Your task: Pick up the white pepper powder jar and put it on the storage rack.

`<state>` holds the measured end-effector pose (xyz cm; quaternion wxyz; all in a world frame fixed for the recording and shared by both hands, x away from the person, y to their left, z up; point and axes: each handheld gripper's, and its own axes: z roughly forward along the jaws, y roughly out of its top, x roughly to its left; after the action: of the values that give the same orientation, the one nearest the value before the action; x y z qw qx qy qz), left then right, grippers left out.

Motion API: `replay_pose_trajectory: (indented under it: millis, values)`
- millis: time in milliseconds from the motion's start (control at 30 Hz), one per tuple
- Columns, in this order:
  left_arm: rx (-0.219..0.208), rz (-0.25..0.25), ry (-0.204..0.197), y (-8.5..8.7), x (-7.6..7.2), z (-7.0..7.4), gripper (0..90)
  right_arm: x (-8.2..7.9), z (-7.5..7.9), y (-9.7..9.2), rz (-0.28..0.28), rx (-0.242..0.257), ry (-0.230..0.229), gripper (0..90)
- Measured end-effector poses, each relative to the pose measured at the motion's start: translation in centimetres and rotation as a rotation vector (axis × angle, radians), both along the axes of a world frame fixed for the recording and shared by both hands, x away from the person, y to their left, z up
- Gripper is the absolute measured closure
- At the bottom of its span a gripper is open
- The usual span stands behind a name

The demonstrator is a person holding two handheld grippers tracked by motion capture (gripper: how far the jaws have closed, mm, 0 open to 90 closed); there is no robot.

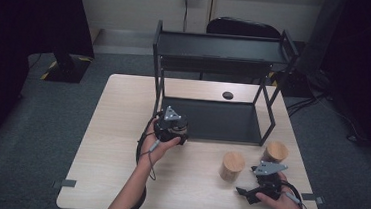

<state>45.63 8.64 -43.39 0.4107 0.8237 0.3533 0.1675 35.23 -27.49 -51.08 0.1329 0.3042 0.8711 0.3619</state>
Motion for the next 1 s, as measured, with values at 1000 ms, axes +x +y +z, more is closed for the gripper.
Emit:
replay_pose_trajectory:
  millis: [1000]
  values:
    - [-0.005, 0.054, 0.014, -1.2, 4.1, 0.0, 30.8, 0.0, 0.0, 0.0, 0.0, 0.0, 0.0, 0.0]
